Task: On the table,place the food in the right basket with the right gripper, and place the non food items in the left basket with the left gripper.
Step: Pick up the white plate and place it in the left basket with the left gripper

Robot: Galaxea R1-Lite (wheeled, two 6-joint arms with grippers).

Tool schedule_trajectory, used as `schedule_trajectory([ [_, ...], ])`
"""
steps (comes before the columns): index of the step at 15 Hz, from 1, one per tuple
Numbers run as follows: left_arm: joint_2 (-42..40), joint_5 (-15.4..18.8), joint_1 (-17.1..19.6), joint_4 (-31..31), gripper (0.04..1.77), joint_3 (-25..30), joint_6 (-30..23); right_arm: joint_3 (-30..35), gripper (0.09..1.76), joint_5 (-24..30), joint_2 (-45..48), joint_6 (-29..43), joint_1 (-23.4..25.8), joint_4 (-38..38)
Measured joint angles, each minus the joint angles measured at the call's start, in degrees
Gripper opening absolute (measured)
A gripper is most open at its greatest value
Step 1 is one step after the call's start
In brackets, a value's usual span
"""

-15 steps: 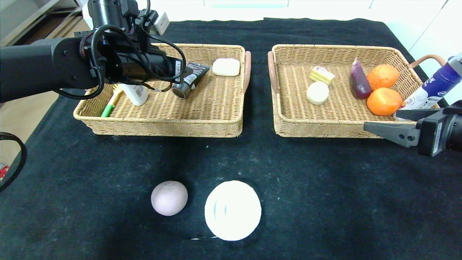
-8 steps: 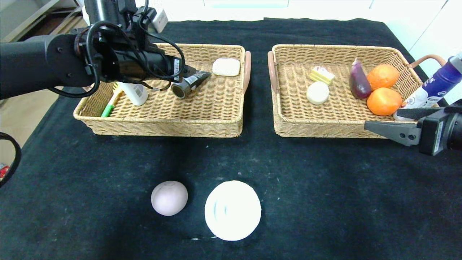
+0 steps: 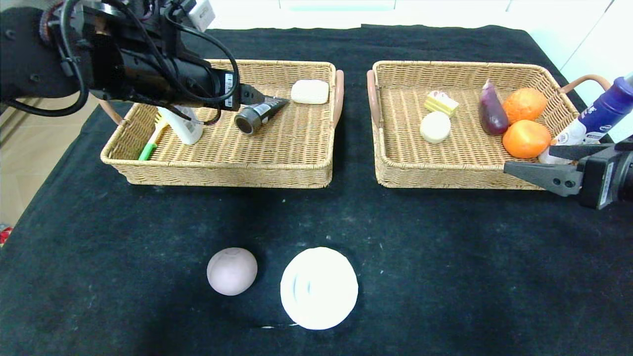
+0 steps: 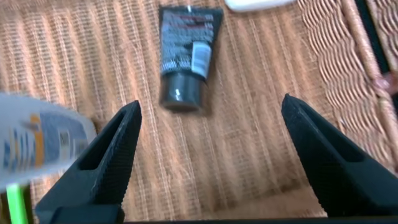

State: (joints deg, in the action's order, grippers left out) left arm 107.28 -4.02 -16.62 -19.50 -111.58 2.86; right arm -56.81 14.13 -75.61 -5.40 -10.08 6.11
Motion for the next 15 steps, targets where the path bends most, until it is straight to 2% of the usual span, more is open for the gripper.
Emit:
schedule_trajectory([
  [11, -8.41, 0.39, -7.03, -23.84, 1.69, -0.11, -15.62, 0.04, 1.71, 0.00, -0.30, 0.00, 0.00, -0.02],
  [15, -10.45, 3.28, -10.42, -30.33, 1.70, 0.39, -20.42, 0.11, 1.71, -0.02, -0.33, 0.02, 0.00, 0.00],
])
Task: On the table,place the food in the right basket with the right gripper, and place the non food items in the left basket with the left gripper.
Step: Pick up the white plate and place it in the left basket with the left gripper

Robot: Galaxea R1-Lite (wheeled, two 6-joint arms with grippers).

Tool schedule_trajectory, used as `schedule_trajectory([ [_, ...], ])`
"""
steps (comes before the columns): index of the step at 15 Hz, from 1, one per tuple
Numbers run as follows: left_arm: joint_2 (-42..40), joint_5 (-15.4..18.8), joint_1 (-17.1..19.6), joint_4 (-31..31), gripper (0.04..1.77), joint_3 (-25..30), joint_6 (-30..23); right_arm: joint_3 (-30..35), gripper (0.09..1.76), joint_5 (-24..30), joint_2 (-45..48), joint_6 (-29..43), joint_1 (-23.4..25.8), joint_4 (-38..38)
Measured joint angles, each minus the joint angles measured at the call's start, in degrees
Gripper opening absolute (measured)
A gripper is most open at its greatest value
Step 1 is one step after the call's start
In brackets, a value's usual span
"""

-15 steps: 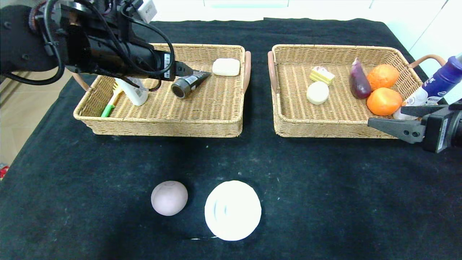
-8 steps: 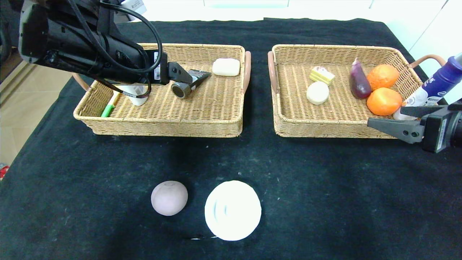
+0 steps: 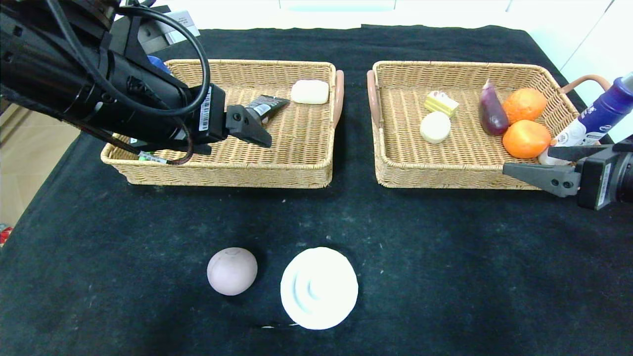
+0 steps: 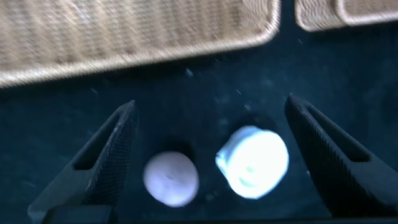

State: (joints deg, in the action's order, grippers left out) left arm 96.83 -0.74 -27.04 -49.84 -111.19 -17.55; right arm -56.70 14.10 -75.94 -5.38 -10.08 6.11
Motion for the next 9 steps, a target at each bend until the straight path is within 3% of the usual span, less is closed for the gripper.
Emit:
schedule_trajectory([
  [9, -0.48, 0.15, -9.31, -6.19, 1.71, 2.90, -11.25, 0.17, 1.71, 0.02, -0.02, -0.02, -0.06, 0.00],
])
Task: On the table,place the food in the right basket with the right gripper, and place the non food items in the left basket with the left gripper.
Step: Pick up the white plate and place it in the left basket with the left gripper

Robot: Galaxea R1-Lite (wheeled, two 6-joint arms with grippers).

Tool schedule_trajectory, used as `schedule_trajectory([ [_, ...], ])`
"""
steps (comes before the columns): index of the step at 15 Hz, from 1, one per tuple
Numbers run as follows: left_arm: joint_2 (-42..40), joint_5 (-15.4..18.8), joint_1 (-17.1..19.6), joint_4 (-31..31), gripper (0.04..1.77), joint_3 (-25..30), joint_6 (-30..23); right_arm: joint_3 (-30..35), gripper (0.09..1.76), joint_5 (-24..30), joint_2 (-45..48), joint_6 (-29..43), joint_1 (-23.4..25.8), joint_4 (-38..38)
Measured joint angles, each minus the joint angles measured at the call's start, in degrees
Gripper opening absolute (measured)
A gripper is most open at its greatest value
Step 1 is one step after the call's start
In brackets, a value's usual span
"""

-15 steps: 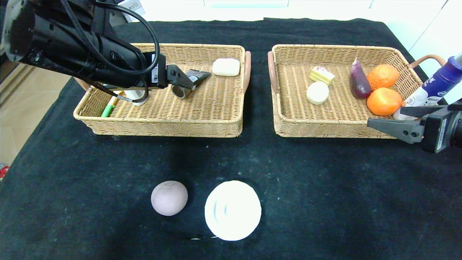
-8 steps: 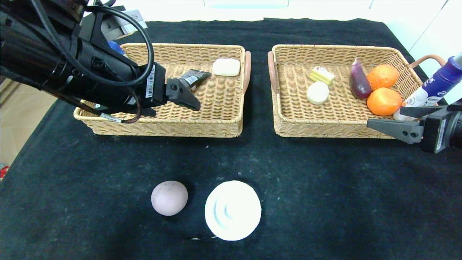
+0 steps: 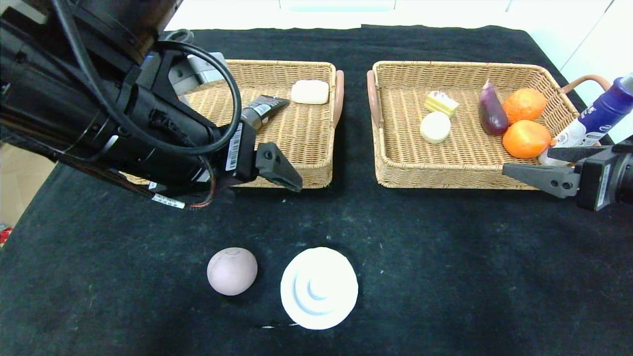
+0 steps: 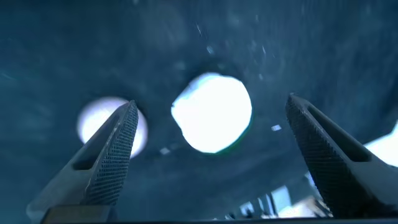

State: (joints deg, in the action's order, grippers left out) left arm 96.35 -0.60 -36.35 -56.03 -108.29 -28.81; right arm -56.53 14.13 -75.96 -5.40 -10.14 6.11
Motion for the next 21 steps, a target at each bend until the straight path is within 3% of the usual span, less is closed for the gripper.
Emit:
schedule_trajectory([
  [5, 0.15, 0.00, -3.91, -0.87, 1.71, 4.90, -5.39, 0.02, 1.71, -0.02, -0.17, 0.02, -0.11, 0.00],
  [13, 0.87, -0.11, -7.06, -0.85, 1.72, 10.44, -11.76, 0.02, 1.71, -0.07, -0.33, 0.00, -0.11, 0.00],
  [21, 3.29, -0.85, -8.81, -0.22, 1.72, 16.59, -14.93, 0.02, 1.71, -0.05, -0.33, 0.00, -0.11, -0.02],
])
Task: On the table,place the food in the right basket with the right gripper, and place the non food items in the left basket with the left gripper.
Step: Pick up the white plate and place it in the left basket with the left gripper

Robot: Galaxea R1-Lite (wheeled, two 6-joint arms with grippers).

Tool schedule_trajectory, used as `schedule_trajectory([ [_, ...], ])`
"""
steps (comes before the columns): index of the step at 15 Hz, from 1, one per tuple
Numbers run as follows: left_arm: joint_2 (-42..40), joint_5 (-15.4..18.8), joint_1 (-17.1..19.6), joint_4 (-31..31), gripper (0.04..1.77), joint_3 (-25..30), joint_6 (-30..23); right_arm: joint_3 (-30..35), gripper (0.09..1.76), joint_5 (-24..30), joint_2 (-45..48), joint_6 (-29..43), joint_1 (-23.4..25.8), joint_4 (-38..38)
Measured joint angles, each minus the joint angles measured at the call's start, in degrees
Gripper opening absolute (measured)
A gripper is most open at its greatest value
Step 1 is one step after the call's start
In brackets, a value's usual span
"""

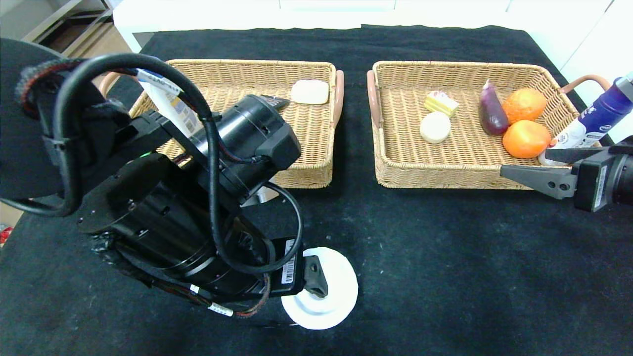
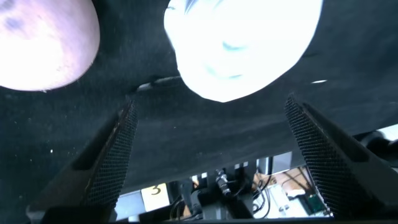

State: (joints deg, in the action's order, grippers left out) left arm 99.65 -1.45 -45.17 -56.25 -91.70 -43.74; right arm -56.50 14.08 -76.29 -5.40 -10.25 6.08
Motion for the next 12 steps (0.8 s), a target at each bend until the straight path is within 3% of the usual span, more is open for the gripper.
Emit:
schedule_trajectory([
  [6, 2.76, -0.20, -0.06, 0.30, 1.72, 1.40, -1.24, 0.06, 1.71, 0.00, 0.00, 0.00, -0.09, 0.02],
  [12, 5.23, -4.06, 0.05, 3.72, 1.72, 1.16, -2.36, 0.02, 1.71, -0.02, 0.00, -0.02, -0.09, 0.00],
])
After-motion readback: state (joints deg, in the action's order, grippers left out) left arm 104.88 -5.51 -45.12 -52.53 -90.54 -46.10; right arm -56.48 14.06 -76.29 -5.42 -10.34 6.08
